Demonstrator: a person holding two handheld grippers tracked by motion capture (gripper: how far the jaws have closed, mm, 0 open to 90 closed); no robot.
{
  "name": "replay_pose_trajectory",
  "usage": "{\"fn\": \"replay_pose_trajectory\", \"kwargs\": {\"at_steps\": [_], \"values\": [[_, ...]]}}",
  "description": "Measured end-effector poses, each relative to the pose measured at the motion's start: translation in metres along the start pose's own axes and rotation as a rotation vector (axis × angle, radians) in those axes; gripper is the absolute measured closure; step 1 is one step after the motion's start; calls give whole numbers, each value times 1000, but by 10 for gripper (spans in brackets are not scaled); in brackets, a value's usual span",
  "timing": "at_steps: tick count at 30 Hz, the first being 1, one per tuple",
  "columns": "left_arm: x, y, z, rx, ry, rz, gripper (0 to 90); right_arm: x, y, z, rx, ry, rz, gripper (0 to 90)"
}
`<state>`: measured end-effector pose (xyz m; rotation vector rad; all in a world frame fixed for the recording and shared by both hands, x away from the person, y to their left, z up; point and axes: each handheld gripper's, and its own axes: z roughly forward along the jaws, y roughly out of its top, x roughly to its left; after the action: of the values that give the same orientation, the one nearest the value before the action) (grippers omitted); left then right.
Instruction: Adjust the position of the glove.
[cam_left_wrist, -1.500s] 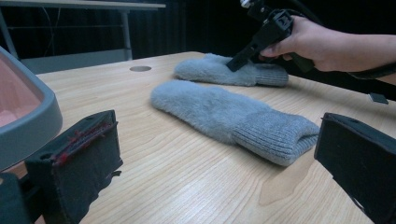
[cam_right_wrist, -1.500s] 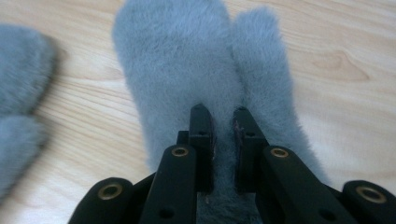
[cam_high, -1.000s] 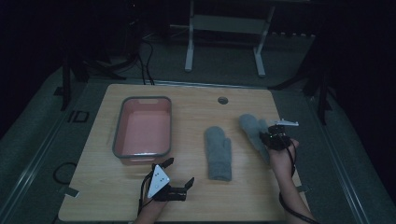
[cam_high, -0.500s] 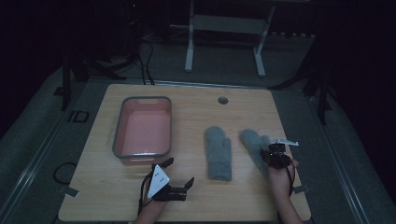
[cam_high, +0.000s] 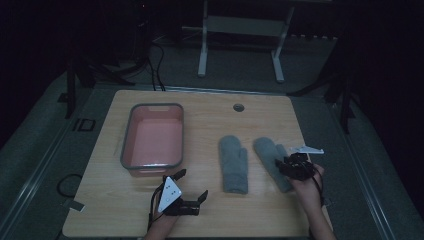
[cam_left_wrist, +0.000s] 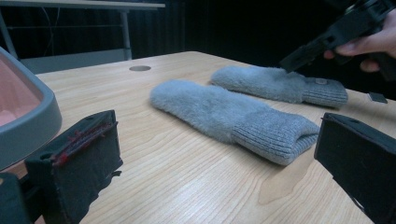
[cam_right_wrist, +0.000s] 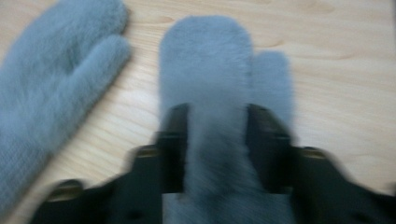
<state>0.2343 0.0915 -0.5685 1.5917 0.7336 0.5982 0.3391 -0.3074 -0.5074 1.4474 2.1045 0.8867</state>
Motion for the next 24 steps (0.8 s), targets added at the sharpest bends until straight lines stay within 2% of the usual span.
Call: {"fn": "replay_pose_trajectory", "kwargs": {"at_steps": [2, 3, 6, 7, 8, 9, 11, 13, 14, 17, 18, 21, 24], "values": [[0, 0, 0, 1, 1, 1, 5, -7, -2, -7, 22, -16, -69, 900], [0, 0, 0, 1, 1, 1, 5, -12, -4, -9, 29, -35, -80, 900], [0, 0, 0, 3, 2, 2, 5, -15, -6, -10, 37, -33, -88, 900], [0, 0, 0, 3, 2, 1, 5, -22, -19, -9, 75, -5, -92, 900], [0, 0, 0, 3, 2, -1, 5, -22, -19, -9, 75, -5, -92, 900], [0, 0, 0, 3, 2, -2, 5, -23, -29, -2, 104, 2, -76, 900], [0, 0, 0, 4, 2, -2, 5, -22, -32, -1, 99, 8, -59, 900], [0, 0, 0, 3, 2, -2, 5, -19, -34, -2, 93, -2, -13, 900], [0, 0, 0, 3, 2, -2, 5, -13, -34, -3, 103, 7, 42, 900], [0, 0, 0, 3, 1, -1, 5, -6, -33, -3, 113, -5, 59, 900], [0, 0, 0, 4, 1, 0, 5, -3, -32, -4, 121, 3, 86, 900], [0, 0, 0, 3, 1, 2, 5, 9, -31, -3, 122, -9, 85, 900], [0, 0, 0, 3, -1, 2, 5, 14, -31, -3, 124, -5, 77, 900]]}}
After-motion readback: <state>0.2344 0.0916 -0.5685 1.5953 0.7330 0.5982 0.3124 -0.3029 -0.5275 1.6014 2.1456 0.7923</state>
